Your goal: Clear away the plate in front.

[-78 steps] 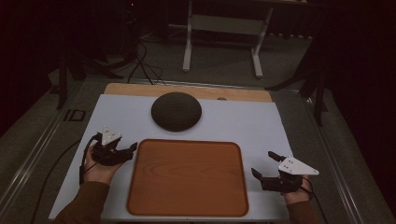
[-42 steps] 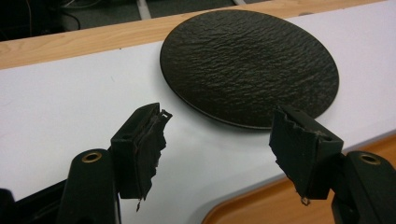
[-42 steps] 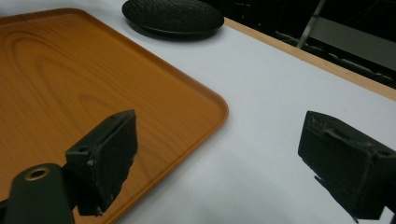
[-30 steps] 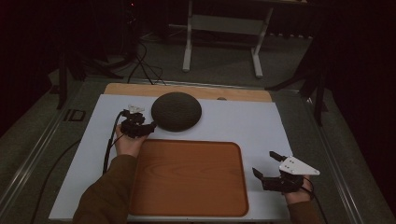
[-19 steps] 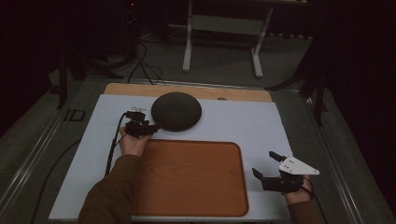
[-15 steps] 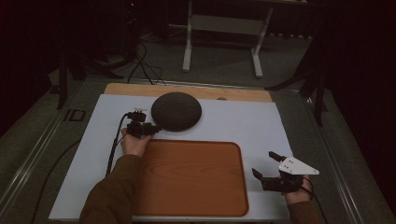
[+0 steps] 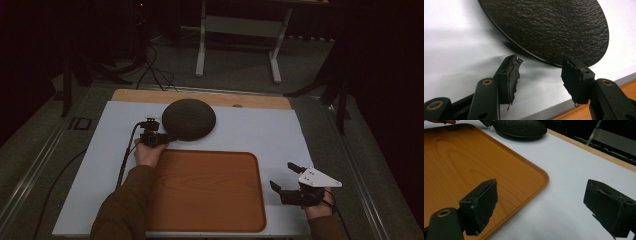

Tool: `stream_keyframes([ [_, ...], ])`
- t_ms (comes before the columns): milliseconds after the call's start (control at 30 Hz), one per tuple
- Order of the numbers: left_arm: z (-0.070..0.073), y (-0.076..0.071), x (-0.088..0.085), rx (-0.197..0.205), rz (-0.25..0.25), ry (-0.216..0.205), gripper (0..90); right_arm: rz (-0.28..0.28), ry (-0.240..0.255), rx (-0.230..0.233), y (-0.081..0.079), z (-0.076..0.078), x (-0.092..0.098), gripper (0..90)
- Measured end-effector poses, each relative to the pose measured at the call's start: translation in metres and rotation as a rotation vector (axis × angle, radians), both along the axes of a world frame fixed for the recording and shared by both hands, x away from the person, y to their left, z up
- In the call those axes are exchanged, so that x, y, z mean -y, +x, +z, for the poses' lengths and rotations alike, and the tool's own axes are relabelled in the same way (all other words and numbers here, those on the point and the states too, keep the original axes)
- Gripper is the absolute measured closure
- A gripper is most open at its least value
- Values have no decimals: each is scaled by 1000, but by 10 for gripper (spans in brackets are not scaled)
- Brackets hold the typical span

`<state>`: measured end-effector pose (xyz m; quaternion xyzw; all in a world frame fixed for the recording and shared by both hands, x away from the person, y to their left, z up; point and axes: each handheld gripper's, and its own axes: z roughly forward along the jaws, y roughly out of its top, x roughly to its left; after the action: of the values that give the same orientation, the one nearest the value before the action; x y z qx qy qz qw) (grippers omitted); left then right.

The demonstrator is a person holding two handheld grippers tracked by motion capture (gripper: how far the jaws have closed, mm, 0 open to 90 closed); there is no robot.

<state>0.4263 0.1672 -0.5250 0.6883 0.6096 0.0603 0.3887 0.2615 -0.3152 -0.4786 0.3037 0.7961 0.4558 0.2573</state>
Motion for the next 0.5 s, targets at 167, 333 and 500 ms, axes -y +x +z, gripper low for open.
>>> stream_keyframes([
  [167,-2,5,4,-29,-14,-35,525,2,-3,0,0,0,0,115],
  [333,-4,7,1,-47,-16,-83,551,3,-3,-2,0,0,0,115],
  [500,-9,11,1,-76,11,-177,502,6,-8,-5,0,0,-1,115],
])
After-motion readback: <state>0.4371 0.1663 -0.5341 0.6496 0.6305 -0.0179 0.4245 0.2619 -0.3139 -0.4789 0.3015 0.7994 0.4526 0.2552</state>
